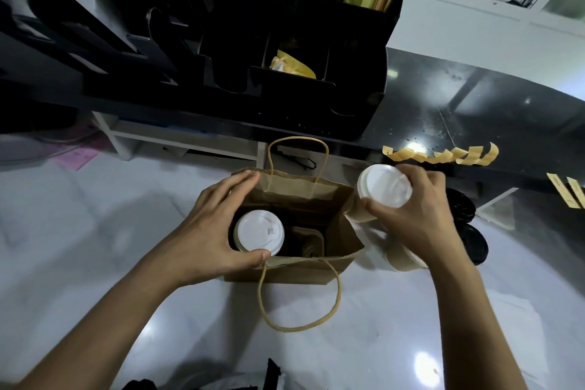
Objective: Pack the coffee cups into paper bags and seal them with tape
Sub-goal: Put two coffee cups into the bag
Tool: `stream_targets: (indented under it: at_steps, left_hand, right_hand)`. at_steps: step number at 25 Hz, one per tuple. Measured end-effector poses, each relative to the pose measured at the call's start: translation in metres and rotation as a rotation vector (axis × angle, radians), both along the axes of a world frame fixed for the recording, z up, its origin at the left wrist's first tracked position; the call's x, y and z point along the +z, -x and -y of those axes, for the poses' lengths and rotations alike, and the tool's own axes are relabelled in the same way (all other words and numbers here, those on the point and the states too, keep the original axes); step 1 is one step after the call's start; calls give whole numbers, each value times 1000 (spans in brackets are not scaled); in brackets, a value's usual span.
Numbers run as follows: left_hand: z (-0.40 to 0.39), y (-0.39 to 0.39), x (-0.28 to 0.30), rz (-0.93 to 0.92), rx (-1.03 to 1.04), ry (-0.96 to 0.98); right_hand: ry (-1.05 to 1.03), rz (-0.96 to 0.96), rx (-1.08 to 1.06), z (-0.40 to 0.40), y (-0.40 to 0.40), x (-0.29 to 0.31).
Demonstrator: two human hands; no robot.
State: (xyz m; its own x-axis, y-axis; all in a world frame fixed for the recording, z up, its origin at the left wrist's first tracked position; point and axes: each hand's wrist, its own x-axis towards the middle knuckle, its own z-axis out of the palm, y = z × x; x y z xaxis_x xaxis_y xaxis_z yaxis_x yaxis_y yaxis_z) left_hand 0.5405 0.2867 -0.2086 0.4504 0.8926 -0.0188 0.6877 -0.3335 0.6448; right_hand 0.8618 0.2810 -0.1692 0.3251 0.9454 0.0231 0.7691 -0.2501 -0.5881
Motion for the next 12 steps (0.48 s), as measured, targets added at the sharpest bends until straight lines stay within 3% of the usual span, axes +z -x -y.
stream_targets:
  at_steps: [7,12]
  left_hand:
    - [1,1,2,-4,9,10]
    - [2,1,1,6,5,1]
  right_hand:
    - [-196,62,32,16,9,57]
    - [-282,2,116,32,17,80]
